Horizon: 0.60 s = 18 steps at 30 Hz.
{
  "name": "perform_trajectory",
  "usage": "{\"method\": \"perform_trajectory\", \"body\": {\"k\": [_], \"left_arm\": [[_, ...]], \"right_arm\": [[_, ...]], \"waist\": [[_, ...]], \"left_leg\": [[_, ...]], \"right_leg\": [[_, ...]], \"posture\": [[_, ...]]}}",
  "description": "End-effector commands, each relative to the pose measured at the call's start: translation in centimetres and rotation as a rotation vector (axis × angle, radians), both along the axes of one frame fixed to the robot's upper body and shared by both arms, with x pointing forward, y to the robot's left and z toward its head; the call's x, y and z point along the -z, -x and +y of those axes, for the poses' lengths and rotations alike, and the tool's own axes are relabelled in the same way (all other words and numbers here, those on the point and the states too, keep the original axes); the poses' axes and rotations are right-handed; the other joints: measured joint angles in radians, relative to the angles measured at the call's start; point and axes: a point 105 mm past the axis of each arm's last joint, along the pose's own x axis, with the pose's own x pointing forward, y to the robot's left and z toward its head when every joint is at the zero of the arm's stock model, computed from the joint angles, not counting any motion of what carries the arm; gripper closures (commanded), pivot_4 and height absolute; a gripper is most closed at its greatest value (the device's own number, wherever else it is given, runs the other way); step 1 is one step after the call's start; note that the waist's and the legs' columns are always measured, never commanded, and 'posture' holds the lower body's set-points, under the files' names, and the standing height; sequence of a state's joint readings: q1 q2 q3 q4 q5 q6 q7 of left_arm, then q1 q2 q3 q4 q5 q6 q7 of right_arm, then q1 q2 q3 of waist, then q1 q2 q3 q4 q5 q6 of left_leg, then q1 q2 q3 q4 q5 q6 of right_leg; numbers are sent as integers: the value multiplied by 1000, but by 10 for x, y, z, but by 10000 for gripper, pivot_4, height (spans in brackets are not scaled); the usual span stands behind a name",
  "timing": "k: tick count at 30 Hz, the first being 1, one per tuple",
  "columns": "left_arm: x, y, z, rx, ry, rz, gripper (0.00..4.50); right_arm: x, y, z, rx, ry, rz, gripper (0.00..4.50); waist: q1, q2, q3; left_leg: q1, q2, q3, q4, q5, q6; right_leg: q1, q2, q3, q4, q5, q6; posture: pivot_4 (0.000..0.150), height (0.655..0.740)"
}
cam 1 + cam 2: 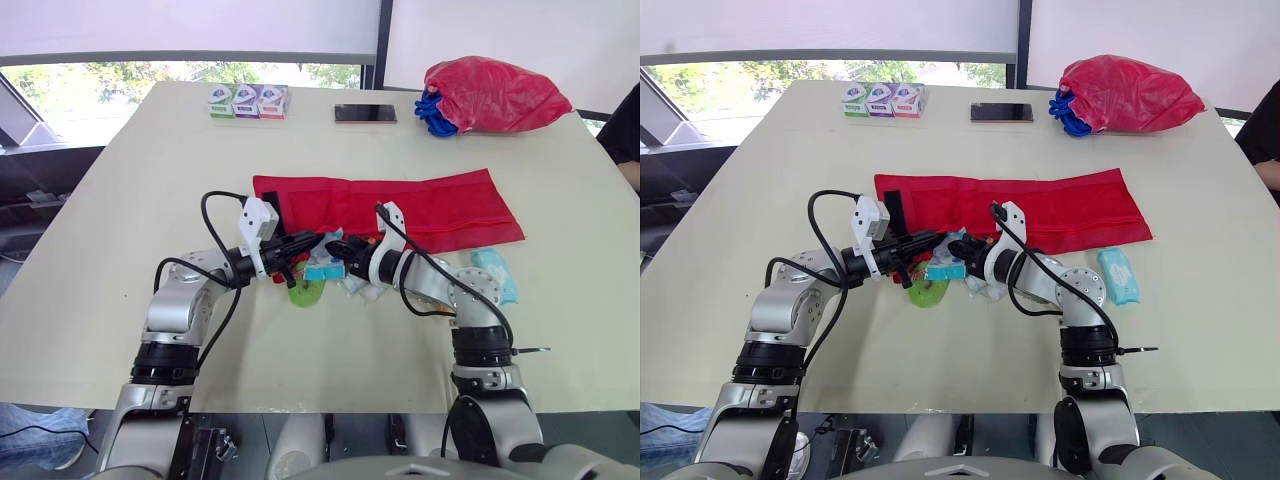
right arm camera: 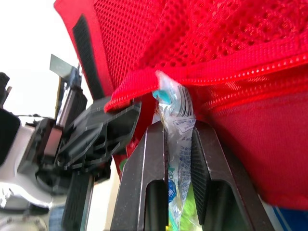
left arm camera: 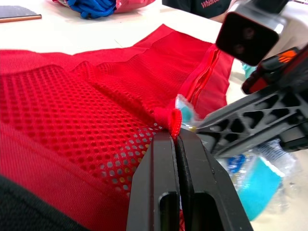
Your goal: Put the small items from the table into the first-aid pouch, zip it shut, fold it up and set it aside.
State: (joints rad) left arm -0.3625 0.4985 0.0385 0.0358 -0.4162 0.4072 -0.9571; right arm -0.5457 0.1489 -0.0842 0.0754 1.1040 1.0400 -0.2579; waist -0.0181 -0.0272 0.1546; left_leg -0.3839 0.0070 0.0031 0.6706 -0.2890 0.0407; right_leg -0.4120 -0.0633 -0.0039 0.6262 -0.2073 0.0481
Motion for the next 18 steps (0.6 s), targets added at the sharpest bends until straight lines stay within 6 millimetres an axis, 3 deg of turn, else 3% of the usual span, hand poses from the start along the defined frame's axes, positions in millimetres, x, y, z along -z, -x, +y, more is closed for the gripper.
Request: {"method": "perform_trajectory", "body": {"k": [1, 8, 18], "left_arm": [[-12, 8, -9, 44, 32, -43, 44634], [0, 13, -11, 33, 33, 0, 44634], [8, 12, -11, 7, 46, 37, 44634]], "right_arm": [[-23, 0, 31, 6, -147, -10, 43837], [-30, -14, 34, 114, -243, 24, 43837], [-19, -12, 31, 126, -176, 36, 43837]], "waist": [[1, 0, 0], [1, 0, 0], [2, 1, 0]], "left_leg": [[0, 0, 0, 0, 0, 0], [0, 0, 0, 0, 0, 0], [0, 0, 0, 0, 0, 0]], "right_leg": [[0, 0, 0, 0, 0, 0], [0, 0, 0, 0, 0, 0], [0, 0, 0, 0, 0, 0]], "posture": [[1500, 7400], [1500, 7400], [1500, 7400]]}}
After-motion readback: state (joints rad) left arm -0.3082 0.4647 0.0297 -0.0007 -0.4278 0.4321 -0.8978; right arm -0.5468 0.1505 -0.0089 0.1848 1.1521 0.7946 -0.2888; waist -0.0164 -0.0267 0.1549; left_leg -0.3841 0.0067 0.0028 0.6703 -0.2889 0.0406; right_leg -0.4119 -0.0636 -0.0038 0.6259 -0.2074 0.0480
